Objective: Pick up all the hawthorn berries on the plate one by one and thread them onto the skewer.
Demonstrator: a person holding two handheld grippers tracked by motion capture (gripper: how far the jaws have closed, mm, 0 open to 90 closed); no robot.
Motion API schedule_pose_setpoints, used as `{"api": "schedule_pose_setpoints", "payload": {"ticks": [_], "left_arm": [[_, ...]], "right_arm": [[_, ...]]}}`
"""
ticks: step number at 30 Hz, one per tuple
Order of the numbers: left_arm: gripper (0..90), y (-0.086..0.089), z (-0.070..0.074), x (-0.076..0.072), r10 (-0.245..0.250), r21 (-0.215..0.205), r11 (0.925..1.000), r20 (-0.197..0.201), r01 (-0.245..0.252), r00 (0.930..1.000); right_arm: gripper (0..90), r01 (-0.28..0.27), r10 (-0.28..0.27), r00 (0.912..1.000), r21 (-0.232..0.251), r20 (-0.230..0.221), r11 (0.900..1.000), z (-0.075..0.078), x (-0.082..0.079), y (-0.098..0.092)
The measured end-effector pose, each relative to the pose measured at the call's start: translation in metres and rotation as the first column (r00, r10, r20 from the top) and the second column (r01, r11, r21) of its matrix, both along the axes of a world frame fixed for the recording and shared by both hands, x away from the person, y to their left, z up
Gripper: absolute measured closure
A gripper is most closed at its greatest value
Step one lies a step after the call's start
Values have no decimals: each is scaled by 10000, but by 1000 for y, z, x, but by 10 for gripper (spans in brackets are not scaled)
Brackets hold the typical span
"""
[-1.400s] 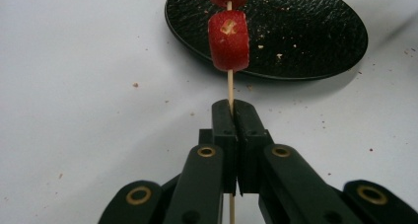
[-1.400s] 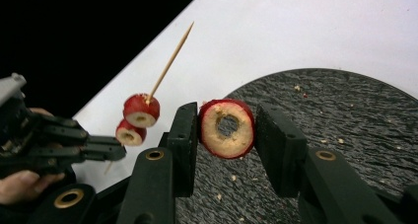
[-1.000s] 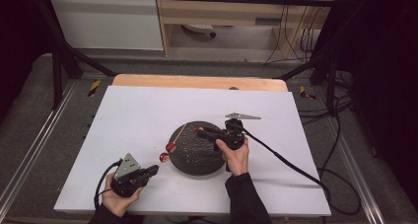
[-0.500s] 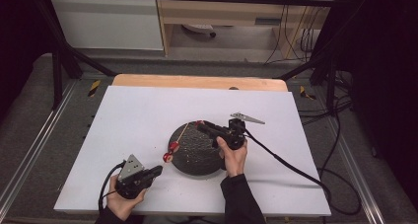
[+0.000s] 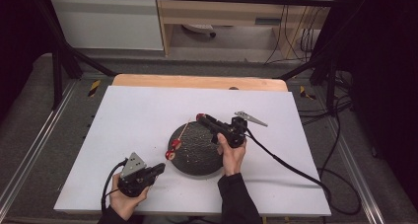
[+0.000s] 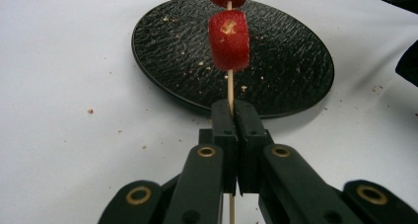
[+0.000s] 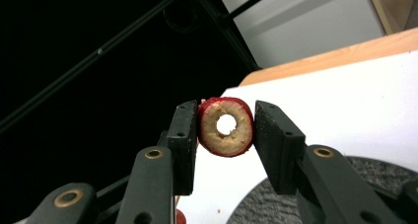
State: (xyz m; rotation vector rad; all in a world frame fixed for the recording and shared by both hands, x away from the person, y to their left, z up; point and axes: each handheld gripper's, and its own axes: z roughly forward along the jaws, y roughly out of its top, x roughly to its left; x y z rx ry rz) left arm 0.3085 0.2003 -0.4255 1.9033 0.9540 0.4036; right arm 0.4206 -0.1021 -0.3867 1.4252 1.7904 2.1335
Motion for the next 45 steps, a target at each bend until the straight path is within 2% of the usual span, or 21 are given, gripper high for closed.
{"api": "schedule_pose_setpoints", "payload": {"ticks": [5, 22, 31, 45], "left_arm": [[883, -4, 4, 0, 7, -148, 9999, 82, -5, 10000], [883, -24, 8, -1, -238, -343, 9991, 54, 240, 9997], [883, -32, 11, -1, -280, -516, 9983, 61, 283, 9996], [883, -37, 13, 1, -239, -694, 9973, 81, 244, 9997]], "right_arm": [[625, 224, -227, 9997, 373, 81, 9991, 3, 1, -1], [626, 612, -650, 9975, 1180, 286, 9911, 8, 6, -4], [626, 720, -784, 9963, 1515, 366, 9858, 9, 8, -5], [627, 713, -803, 9958, 1768, 444, 9817, 10, 7, -5]]}}
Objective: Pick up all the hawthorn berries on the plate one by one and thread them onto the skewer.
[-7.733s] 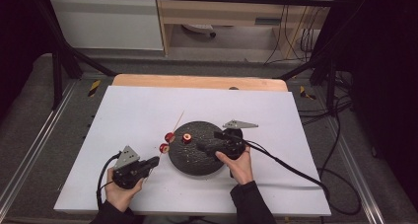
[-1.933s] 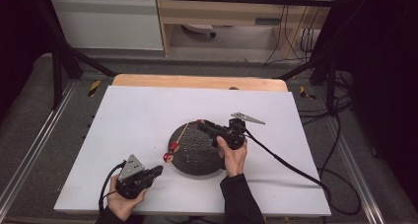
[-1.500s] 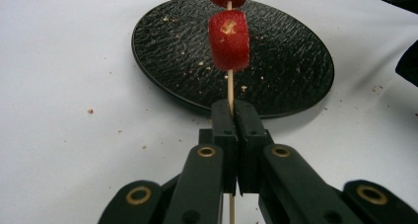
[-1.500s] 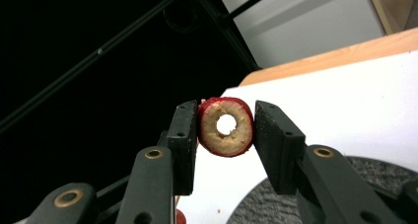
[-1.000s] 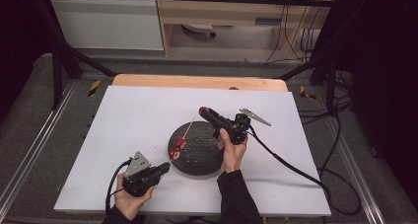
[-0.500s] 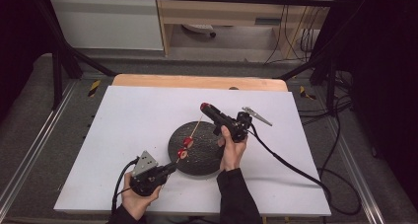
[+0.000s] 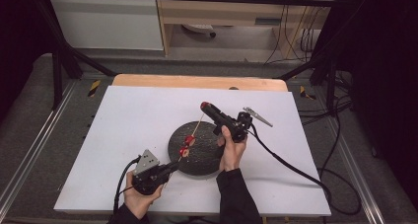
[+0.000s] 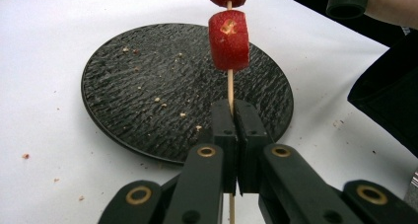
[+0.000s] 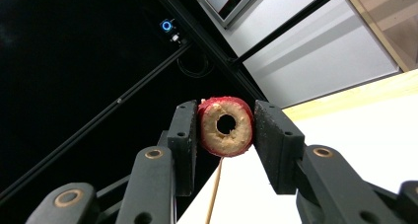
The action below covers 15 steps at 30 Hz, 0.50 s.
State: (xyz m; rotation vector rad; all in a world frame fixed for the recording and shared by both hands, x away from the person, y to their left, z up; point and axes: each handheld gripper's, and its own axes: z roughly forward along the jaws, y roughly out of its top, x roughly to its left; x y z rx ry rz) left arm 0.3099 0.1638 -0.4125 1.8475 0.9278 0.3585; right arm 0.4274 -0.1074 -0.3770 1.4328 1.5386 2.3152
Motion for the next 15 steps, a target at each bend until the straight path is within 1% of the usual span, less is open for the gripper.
{"api": "schedule_pose_setpoints", "payload": {"ticks": [5, 9, 15], "left_arm": [[883, -1, 0, 1, 34, -17, 10000, -19, -34, 10000], [883, -2, -1, 2, 124, -146, 9998, -124, -125, 9998], [883, -4, 0, 4, 189, -360, 9992, -130, -194, 9997]], "right_arm": [[627, -17, 17, 10000, 52, 9, 10000, 0, 0, 0], [627, -47, 48, 10000, 119, -20, 9999, -1, 0, 1], [627, -89, 89, 10000, 170, -32, 9998, -2, -2, 2]]}}
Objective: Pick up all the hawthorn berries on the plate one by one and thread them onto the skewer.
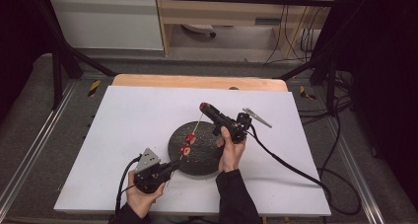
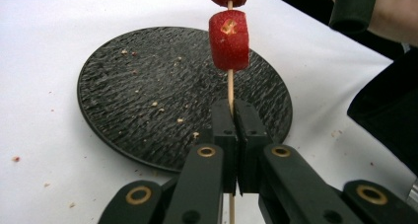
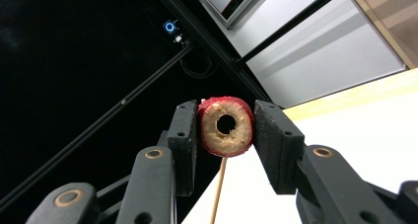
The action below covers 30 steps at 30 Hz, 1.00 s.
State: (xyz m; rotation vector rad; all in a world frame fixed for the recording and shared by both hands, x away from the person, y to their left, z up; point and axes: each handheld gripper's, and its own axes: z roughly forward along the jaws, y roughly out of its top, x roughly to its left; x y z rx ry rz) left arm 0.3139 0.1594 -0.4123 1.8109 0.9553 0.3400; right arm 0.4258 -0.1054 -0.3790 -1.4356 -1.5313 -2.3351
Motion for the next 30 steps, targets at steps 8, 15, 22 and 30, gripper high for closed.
{"api": "schedule_pose_setpoints", "payload": {"ticks": [8, 15, 22, 30], "left_arm": [[883, -8, 5, 3, 145, -156, 9998, 132, -143, 9998], [884, -11, 7, 8, 179, -239, 9996, 116, -176, 9998], [884, -12, 9, 14, 188, -282, 9994, 122, -184, 9997], [884, -14, 13, 19, 163, -367, 9992, 134, -158, 9998]], "right_arm": [[628, -132, 133, 9999, 97, -58, 9999, -3, -2, 2], [629, -211, 212, 9997, 92, -89, 9997, -5, -4, 4], [630, -258, 258, 9996, -16, -63, 9997, -6, -5, 5], [630, -327, 327, 9995, -73, -53, 9994, -8, -7, 6]]}}
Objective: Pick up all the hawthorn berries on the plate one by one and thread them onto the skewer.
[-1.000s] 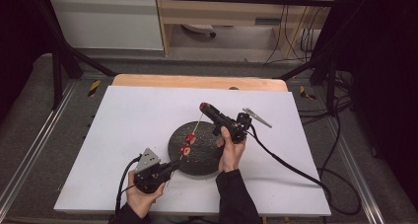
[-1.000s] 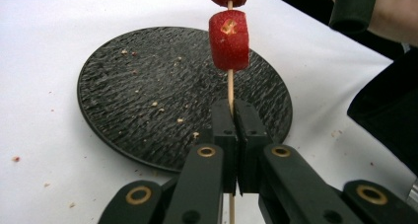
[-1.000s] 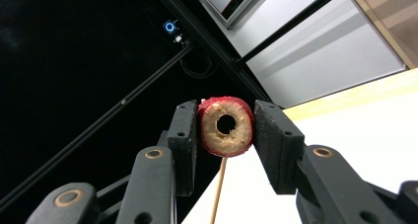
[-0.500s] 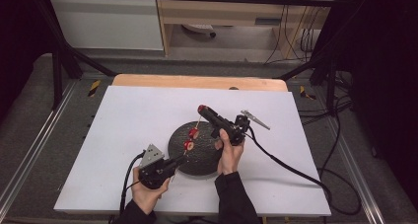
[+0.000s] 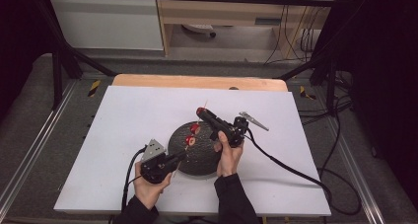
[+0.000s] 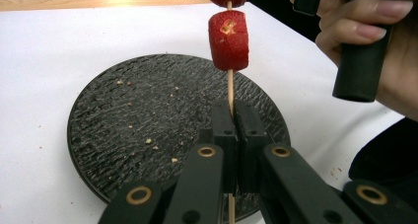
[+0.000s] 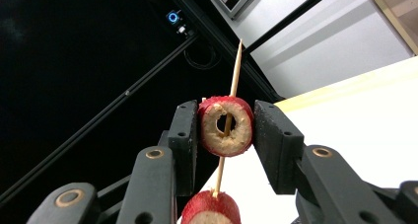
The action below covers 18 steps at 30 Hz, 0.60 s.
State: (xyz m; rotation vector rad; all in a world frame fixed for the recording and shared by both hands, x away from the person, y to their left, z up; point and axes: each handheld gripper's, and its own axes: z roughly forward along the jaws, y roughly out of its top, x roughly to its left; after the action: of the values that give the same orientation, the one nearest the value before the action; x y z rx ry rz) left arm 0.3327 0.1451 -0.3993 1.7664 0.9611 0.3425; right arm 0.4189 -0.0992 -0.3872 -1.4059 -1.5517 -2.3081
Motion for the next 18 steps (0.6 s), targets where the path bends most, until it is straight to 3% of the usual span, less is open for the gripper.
{"api": "schedule_pose_setpoints", "payload": {"ticks": [18], "left_arm": [[884, -2, 2, 8, -38, -58, 10000, -22, 38, 10000]], "right_arm": [[631, -87, 87, 10000, -357, -3, 9993, -5, -4, 4]]}}
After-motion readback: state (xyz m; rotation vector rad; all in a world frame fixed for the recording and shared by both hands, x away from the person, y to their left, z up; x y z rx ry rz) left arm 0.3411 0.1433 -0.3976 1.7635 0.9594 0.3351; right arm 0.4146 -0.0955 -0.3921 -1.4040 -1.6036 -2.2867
